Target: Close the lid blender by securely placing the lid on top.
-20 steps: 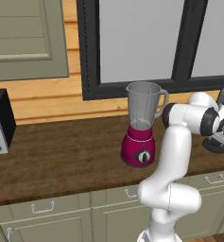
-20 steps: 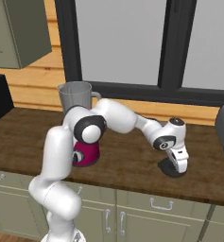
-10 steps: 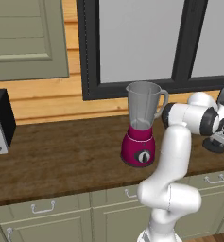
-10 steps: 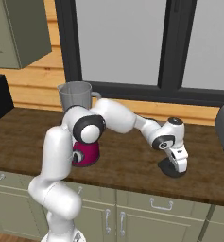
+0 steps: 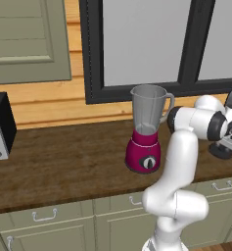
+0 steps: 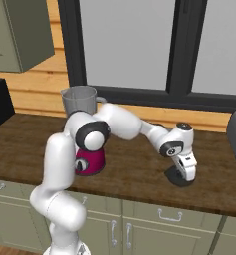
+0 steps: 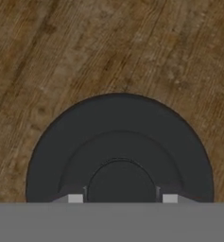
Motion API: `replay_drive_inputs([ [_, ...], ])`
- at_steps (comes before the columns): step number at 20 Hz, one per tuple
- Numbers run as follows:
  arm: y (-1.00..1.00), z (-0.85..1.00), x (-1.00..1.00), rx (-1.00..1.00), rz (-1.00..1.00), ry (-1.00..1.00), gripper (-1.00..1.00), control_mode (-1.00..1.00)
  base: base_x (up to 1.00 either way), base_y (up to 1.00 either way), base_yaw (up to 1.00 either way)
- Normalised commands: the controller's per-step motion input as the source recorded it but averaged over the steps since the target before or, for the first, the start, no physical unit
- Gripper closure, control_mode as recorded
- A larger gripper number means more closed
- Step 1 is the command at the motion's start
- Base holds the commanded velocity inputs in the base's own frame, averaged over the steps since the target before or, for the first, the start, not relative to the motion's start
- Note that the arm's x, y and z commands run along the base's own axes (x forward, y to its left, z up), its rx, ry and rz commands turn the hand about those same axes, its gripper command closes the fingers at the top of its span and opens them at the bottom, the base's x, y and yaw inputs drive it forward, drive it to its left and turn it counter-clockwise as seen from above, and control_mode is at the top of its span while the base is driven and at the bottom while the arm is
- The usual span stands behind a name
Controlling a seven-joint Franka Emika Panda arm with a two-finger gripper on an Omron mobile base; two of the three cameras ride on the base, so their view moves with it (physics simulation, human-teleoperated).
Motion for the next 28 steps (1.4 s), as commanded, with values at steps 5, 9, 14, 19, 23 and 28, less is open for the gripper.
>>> replay_drive_inputs([
  [5,0.16,0.36,-0.08,0.0,0.0,-0.1,1.0,-1.0,0.0,0.0,0.0],
  [9,0.02,0.92,-0.33,0.0,0.0,-0.26,1.0,-1.0,0.0,0.0,0.0],
  [14,0.19,1.0,-0.54,0.0,0.0,-0.26,1.0,-1.0,0.0,0.0,0.0],
  [19,0.51,0.97,-0.57,0.0,0.0,-0.18,1.0,-1.0,0.0,0.0,0.0],
  [23,0.54,1.0,-0.5,0.0,0.0,-0.13,1.0,-1.0,0.0,0.0,0.0],
  [28,0.43,1.0,-0.46,0.0,0.0,-0.13,1.0,-1.0,0.0,0.0,0.0],
])
